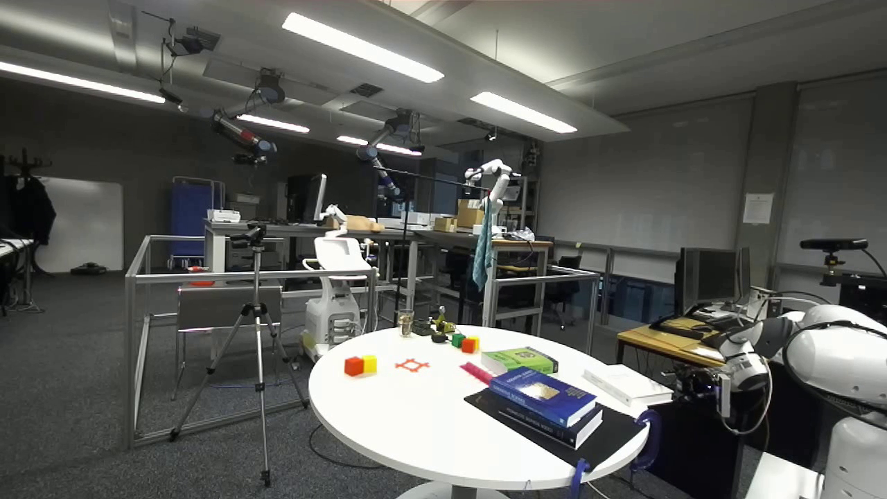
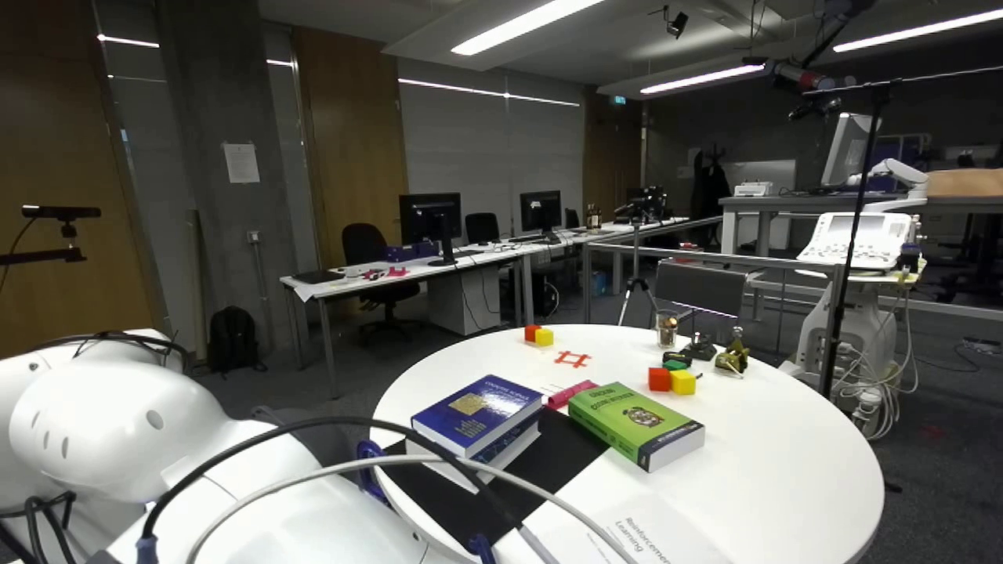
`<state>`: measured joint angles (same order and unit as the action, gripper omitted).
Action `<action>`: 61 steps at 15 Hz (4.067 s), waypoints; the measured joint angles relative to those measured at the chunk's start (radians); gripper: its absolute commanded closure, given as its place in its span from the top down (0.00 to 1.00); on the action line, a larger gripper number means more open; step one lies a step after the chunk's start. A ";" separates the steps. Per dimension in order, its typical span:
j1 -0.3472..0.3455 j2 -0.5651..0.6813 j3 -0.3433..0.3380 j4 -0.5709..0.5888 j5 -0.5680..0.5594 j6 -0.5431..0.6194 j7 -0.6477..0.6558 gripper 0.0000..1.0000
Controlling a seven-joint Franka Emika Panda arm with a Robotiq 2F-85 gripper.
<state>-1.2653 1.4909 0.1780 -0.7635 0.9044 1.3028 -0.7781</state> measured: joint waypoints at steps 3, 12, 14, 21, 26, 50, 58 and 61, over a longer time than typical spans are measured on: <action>0.000 0.009 0.000 -0.010 0.035 0.001 -0.014 1.00; 0.006 0.017 0.000 -0.028 0.071 0.003 -0.056 1.00; 0.010 0.017 0.000 -0.035 0.078 0.014 -0.091 1.00; 0.030 0.017 -0.002 -0.092 0.133 0.077 -0.208 0.66; 0.038 0.017 -0.017 -0.100 0.145 0.078 -0.219 0.27; 0.083 -0.011 -0.073 -0.012 0.088 -0.008 -0.163 0.19; 0.115 -0.024 -0.067 -0.012 0.087 -0.034 -0.171 0.19; 0.116 -0.037 -0.062 -0.012 0.088 -0.066 -0.170 0.19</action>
<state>-1.1495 1.4544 0.1158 -0.7755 0.9921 1.2373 -0.9484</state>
